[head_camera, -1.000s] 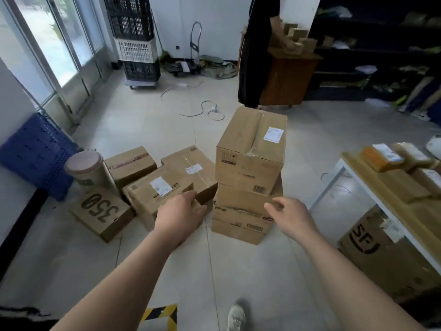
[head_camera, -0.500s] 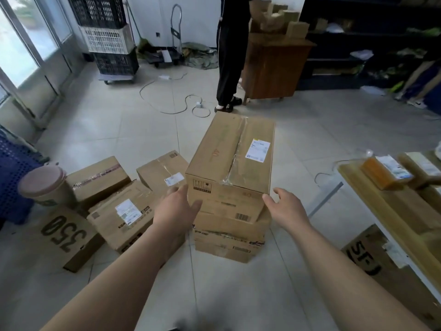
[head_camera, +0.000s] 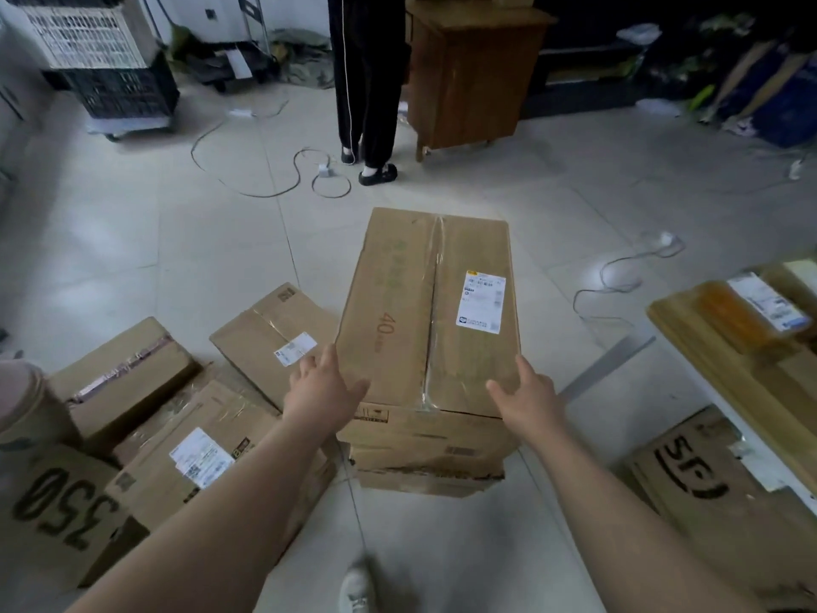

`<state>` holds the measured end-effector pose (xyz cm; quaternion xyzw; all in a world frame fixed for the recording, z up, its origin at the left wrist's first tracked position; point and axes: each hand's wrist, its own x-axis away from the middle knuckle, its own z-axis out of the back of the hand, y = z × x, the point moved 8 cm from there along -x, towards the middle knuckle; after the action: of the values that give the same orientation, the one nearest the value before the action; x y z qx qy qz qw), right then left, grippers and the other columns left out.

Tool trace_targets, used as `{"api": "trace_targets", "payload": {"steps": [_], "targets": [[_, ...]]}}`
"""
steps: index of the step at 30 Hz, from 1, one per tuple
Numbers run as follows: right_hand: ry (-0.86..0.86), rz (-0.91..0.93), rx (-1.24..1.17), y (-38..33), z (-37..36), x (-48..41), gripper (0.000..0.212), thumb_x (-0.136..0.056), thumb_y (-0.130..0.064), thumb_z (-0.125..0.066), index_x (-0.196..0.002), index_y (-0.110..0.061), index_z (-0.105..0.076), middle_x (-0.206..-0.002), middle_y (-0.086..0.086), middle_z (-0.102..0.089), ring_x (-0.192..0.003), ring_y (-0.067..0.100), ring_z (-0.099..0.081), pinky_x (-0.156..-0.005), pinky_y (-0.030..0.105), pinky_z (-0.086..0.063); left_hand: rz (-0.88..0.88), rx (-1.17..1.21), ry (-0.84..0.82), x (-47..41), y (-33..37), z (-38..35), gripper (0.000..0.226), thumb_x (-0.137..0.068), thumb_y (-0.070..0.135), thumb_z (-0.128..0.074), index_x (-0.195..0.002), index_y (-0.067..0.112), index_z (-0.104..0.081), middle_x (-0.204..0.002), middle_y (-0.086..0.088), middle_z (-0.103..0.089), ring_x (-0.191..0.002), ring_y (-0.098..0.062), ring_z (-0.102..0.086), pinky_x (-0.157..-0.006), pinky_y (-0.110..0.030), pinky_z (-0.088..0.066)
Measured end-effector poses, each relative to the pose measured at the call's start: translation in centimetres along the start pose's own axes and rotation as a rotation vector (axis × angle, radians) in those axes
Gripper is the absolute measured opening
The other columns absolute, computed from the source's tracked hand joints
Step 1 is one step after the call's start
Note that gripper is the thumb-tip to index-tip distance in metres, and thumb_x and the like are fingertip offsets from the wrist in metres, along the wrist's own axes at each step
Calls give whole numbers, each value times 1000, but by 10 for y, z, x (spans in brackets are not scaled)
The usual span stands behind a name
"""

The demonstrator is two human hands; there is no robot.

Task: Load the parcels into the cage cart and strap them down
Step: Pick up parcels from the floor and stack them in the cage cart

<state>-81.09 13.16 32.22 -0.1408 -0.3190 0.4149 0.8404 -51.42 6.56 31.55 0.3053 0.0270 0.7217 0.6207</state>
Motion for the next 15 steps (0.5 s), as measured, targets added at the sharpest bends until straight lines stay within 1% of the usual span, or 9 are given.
{"api": "trace_targets", "payload": {"steps": [4,7,9,10,12,15], "targets": [[-37,-20,-44,3,-14,-27,78,-90,-42,-60,-153,-26,-16,-141,14,-40,-130,29,-42,-104,37,-36,61,32,-78,-30,-5,-14,86,-85,53,-59,-150,24,-11,-149,-16,-30,-134,-40,-31,-106,-52,-35],[-70,-19,-84,4,-27,-41,87,-85,-43,-65,-153,-30,-12,-146,11,-36,-132,27,-41,-106,39,-36,70,145,-126,-43,-5,-28,96,-82,49,-64,-152,24,-2,-144,-17,-38,-129,-37,-40,-103,-46,-38],[-62,0,-85,-1,-31,-49,89,-83,-43,-67,-153,-31,-13,-145,9,-34,-130,26,-43,-105,39,-37,88,215,-110,-49,-5,-30,103,-81,48,-67,-152,19,1,-145,-14,-36,-127,-33,-44,-98,-40,-40],[-54,15,-90,-5,-32,-53,89,-82,-43,-68,-152,-32,-15,-145,8,-34,-129,26,-44,-105,40,-38,103,228,-90,-52,-6,-28,106,-80,50,-69,-153,18,1,-147,-13,-34,-128,-32,-43,-97,-40,-40],[-39,46,-102,-16,-32,-63,88,-81,-45,-69,-151,-33,-17,-144,6,-35,-129,25,-45,-106,42,-40,134,245,-57,-59,-9,-23,112,-76,53,-73,-153,20,1,-147,-11,-33,-129,-31,-44,-98,-40,-41],[-9,89,-65,-40,-30,-79,85,-80,-52,-66,-150,-36,-20,-146,1,-34,-130,24,-44,-104,43,-40,166,279,3,-71,-13,-9,120,-66,56,-80,-153,24,-4,-143,-9,-38,-126,-31,-47,-98,-43,-43]]}}
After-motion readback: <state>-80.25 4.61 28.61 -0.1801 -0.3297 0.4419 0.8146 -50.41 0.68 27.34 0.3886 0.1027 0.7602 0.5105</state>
